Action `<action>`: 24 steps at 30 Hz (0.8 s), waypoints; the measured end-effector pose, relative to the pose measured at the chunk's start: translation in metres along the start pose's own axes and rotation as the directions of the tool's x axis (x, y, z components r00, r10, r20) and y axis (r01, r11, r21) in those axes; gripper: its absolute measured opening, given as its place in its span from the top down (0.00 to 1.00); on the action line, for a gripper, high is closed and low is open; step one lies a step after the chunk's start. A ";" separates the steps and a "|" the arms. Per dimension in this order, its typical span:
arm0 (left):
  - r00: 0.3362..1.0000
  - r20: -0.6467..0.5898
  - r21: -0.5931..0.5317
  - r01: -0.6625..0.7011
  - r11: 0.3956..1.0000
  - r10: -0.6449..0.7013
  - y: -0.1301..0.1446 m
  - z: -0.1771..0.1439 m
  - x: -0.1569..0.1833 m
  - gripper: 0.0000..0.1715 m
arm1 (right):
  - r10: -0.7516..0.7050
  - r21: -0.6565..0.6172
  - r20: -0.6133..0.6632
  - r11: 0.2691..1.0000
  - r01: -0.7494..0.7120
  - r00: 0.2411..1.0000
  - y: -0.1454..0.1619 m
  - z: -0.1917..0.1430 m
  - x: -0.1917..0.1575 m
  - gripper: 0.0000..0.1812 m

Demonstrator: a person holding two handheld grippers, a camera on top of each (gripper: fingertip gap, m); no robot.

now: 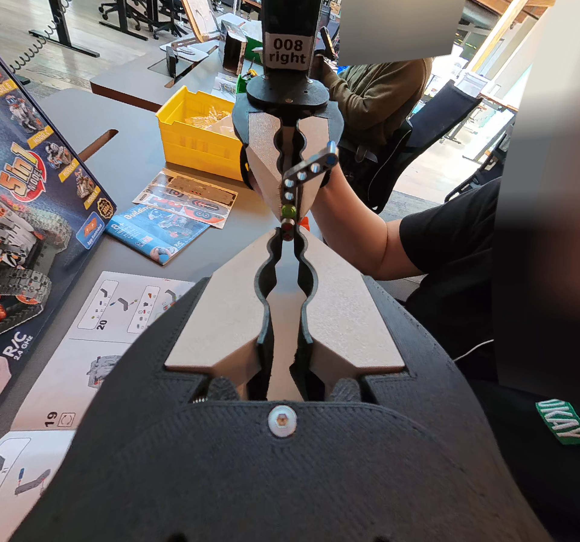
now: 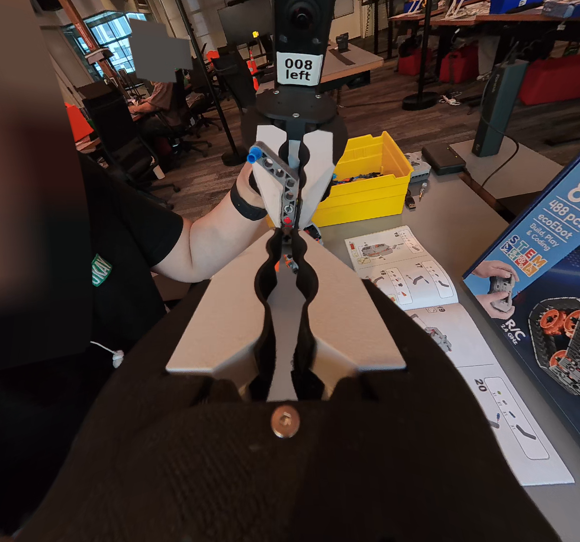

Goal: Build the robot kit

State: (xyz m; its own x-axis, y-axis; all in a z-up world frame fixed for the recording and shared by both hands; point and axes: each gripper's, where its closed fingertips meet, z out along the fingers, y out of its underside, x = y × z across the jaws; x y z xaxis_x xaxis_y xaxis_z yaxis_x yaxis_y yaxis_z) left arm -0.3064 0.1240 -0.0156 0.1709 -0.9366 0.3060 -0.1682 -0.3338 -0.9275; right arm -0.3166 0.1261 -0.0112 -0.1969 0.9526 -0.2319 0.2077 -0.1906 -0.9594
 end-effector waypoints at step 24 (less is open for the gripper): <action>0.986 0.165 0.011 0.005 1.000 -0.007 -0.003 -0.002 -0.020 0.97 | -0.058 -0.030 -0.196 0.998 0.053 0.979 -0.001 0.000 0.020 0.97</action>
State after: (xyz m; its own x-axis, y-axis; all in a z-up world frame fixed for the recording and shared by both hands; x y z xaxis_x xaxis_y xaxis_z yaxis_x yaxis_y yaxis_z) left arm -0.3111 0.1437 -0.0185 0.3296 -0.9038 0.2730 -0.1563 -0.3374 -0.9283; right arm -0.3213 0.1456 -0.0146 -0.0165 0.9900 -0.1400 0.2253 -0.1327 -0.9652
